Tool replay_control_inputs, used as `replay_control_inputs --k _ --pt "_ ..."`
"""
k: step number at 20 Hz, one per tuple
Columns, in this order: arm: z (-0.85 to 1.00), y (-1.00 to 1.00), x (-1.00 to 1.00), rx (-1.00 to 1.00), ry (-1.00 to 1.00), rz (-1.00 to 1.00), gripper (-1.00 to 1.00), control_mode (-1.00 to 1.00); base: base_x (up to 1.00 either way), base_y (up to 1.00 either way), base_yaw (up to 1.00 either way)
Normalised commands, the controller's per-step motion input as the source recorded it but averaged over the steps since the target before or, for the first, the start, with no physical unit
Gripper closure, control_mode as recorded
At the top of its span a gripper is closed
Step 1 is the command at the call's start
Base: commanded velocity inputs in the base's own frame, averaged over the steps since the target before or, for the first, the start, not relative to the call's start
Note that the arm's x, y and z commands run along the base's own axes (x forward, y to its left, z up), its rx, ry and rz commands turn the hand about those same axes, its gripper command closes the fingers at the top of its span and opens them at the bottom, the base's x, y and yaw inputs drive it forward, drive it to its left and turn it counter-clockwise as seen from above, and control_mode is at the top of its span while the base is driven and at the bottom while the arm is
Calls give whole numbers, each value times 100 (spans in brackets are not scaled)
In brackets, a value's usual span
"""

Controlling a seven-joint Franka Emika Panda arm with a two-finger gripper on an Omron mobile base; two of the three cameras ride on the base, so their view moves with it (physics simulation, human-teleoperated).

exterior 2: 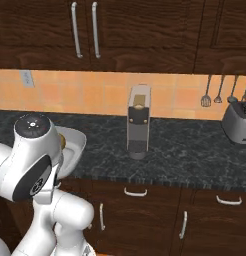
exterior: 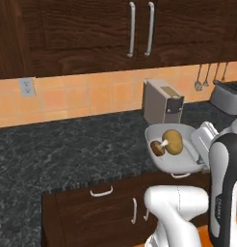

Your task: Take the meat container that has the shrimp and place it on the second highest rack of the freezer. Then take the vegetable container that has the potato and mushroom and place it on the highest rack of the freezer.

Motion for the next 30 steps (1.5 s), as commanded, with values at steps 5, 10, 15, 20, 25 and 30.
replay_control_inputs --k 5,10,15,20,25,30 --pt "0 0 0 0 0 0 100 100 -57 -10 -42" --pt "0 0 0 0 0 0 100 100 -22 -6 -54" --pt "0 0 0 0 0 0 100 100 22 -16 -66" --pt "0 0 0 0 0 0 100 100 25 -3 -73" --pt "0 0 0 0 0 0 100 100 29 -16 -70" --pt "0 0 0 0 0 0 100 100 39 -40 -63"
